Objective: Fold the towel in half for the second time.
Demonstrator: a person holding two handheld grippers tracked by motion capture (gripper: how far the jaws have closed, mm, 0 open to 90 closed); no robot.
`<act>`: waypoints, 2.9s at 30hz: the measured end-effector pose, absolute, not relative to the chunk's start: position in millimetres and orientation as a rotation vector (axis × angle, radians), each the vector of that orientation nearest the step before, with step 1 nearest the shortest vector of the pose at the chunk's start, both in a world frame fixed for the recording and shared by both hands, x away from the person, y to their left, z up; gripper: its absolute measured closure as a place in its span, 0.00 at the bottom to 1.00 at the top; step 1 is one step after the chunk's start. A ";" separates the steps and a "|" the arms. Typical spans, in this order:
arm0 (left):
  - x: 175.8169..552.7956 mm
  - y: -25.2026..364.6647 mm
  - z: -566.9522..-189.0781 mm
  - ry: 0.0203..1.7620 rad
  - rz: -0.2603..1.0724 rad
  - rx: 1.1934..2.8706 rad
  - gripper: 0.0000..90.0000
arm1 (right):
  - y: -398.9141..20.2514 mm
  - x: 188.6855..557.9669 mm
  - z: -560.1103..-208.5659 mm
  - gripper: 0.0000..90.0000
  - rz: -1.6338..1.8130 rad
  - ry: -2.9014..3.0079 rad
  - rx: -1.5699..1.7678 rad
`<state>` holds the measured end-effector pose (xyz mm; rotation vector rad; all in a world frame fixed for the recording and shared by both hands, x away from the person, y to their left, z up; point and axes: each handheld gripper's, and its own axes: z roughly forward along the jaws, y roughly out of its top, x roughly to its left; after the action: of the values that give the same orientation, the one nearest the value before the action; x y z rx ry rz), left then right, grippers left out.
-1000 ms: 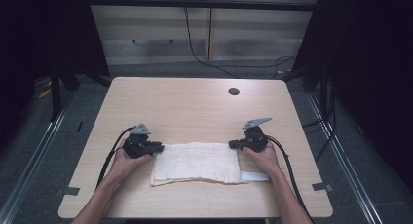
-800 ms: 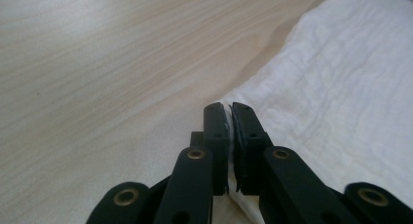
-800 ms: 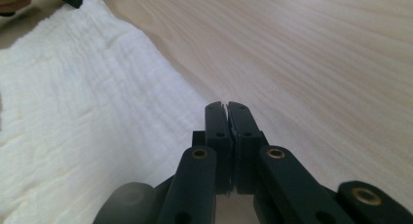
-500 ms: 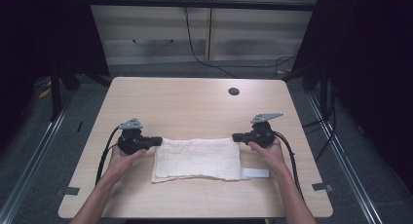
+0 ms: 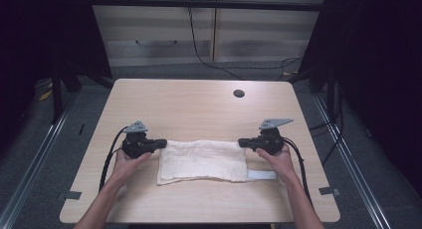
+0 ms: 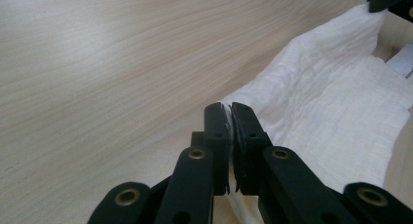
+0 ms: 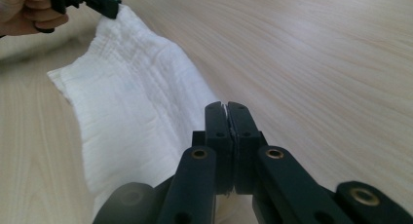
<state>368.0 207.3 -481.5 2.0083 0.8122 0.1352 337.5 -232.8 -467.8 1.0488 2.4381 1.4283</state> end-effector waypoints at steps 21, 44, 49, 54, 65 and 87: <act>356.9 206.3 -474.8 0.795 0.167 1.983 0.96 | -220.1 273.7 -465.4 0.98 1.394 2.566 0.900; 330.7 211.1 -454.8 0.661 0.194 2.016 0.96 | -206.3 259.9 -500.5 0.99 1.234 2.697 0.983; 316.0 211.2 -446.9 0.607 0.212 2.025 0.96 | -206.2 259.6 -500.5 0.99 1.232 2.693 0.993; 301.6 208.2 -444.0 0.558 0.190 2.035 0.96 | -205.9 259.0 -500.5 0.99 1.232 2.687 0.998; 264.9 206.8 -476.0 0.480 0.064 2.203 0.96 | -205.2 258.2 -499.9 0.99 1.221 2.683 1.008; 272.0 191.9 -499.6 0.478 0.096 2.235 0.96 | -229.0 238.8 -497.8 0.98 1.100 2.531 1.045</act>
<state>272.0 191.9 -499.6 2.2352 0.4782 0.0955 238.8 -229.0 -497.8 1.0449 2.5314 1.1000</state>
